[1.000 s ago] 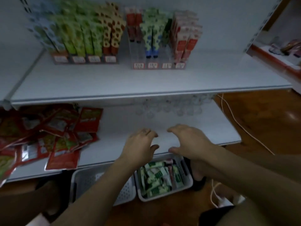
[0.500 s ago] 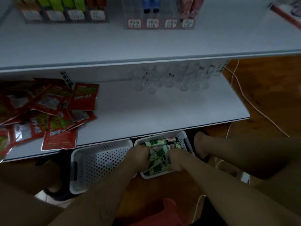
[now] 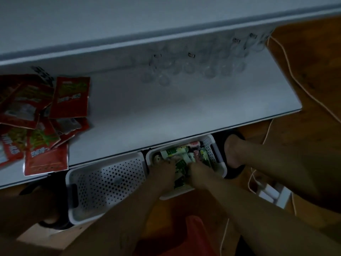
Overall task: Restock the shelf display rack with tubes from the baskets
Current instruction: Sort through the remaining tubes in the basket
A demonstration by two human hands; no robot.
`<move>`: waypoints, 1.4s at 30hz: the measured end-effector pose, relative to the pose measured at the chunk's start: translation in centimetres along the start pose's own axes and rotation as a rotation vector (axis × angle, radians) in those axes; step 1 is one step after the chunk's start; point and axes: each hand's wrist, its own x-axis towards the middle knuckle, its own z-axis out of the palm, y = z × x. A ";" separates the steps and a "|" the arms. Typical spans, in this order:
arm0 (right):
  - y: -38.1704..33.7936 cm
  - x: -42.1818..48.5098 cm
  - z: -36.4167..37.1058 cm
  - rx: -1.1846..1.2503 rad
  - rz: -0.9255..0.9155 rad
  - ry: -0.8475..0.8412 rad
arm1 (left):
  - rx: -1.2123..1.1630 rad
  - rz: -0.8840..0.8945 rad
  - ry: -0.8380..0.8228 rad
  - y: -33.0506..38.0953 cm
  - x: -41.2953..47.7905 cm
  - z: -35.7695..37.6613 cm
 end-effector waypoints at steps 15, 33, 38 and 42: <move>-0.2 1.6 0.3 0.424 0.060 0.132 | -0.267 -0.029 -0.113 -0.8 2.0 0.9; -5.6 -2.6 -1.3 -0.090 -0.079 -0.096 | -0.387 -0.051 0.178 -4.4 -4.5 -1.7; -5.9 -5.3 -3.9 -0.047 -0.030 -0.047 | -0.401 -0.031 0.286 -2.9 -5.7 -3.7; -5.0 -7.9 -6.3 0.235 -0.015 0.036 | -0.477 -0.038 0.392 -1.9 -6.8 -5.8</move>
